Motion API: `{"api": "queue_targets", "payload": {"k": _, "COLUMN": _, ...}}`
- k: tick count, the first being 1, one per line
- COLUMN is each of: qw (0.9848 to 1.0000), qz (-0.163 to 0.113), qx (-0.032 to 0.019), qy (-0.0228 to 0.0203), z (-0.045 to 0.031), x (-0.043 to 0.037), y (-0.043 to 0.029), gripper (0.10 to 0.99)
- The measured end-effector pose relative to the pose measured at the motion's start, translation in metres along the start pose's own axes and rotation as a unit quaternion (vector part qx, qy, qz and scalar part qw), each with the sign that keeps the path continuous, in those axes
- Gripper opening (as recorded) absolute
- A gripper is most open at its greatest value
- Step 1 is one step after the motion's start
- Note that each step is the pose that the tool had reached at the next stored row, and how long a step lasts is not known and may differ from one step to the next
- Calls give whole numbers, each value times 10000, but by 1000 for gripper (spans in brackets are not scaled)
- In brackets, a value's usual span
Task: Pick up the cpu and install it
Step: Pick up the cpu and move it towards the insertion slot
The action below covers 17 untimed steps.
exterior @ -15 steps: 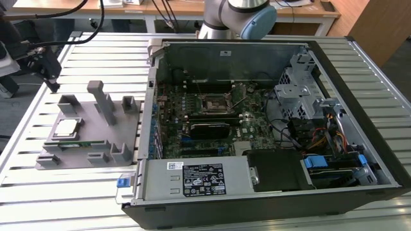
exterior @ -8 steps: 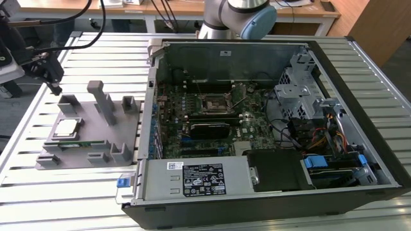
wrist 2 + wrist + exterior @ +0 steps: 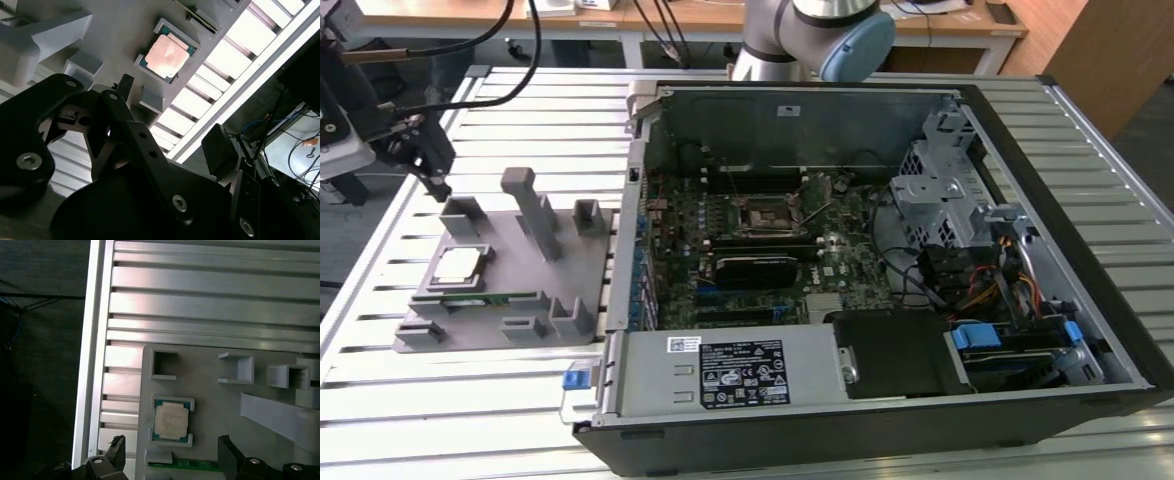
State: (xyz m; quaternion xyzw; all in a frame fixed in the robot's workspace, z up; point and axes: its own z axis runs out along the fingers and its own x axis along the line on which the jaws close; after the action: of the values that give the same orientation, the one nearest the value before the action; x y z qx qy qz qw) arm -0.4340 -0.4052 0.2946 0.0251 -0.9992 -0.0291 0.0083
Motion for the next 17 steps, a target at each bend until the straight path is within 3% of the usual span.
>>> {"api": "queue_targets", "payload": {"k": 8, "qw": 9999, "qz": 135, "qx": -2, "qy": -7, "z": 100, "x": -10, "y": -6, "gripper": 820}}
{"api": "queue_targets", "payload": {"k": 17, "qw": 9998, "qz": 201, "qx": -2, "qy": -10, "z": 142, "x": -10, "y": -30, "gripper": 820}}
